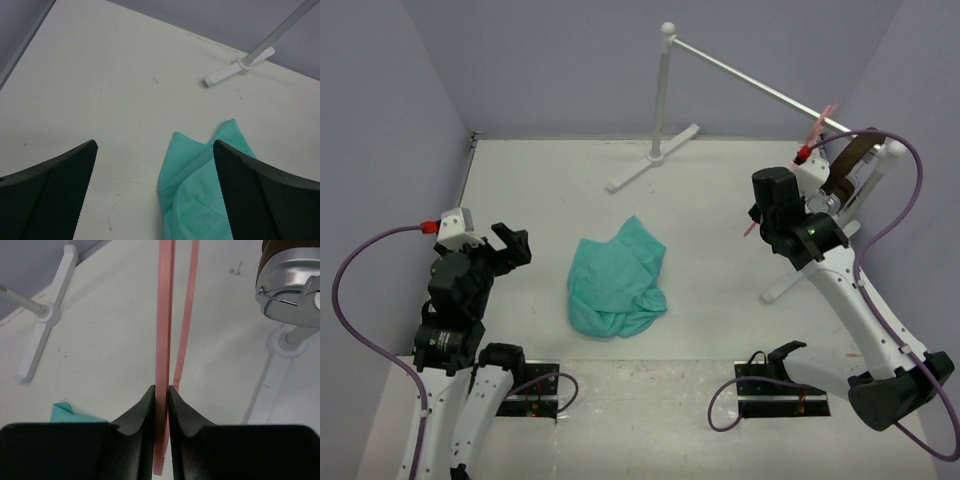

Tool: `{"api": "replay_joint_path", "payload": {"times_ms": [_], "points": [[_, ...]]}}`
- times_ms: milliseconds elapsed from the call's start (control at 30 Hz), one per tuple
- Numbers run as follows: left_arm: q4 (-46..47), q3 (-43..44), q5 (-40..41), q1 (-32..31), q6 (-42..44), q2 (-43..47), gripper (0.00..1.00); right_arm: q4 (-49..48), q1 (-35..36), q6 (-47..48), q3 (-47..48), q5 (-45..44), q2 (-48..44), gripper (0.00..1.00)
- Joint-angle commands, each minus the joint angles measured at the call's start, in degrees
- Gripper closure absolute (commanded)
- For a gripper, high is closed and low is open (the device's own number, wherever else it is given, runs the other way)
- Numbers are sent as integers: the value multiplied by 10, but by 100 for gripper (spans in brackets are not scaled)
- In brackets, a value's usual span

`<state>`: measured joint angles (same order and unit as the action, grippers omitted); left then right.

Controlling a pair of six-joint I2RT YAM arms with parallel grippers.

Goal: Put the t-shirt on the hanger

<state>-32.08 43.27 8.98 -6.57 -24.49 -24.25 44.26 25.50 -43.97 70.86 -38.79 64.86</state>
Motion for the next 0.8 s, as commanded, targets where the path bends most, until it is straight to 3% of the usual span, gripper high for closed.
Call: {"api": "replay_joint_path", "payload": {"times_ms": [0, 67, 333, 433, 633, 767], "points": [[24, -1, -7, -5, 0, 2, 0, -15, 7, -21, 8, -36, -11, 94], [26, -1, -13, -5, 1, -4, 0, -7, 11, -18, 21, -35, -14, 100], [60, -29, -156, -5, -52, -53, 0, 54, 50, 24, 121, -36, -34, 100], [55, -36, -168, -5, -52, -98, 0, 60, 55, 45, 133, -8, -66, 100], [47, -31, -176, -20, -55, -234, 0, 54, 63, 92, 67, 161, -152, 100], [48, -42, -103, -93, -73, -279, 0, 37, 64, 119, -23, 275, -218, 100]]}}
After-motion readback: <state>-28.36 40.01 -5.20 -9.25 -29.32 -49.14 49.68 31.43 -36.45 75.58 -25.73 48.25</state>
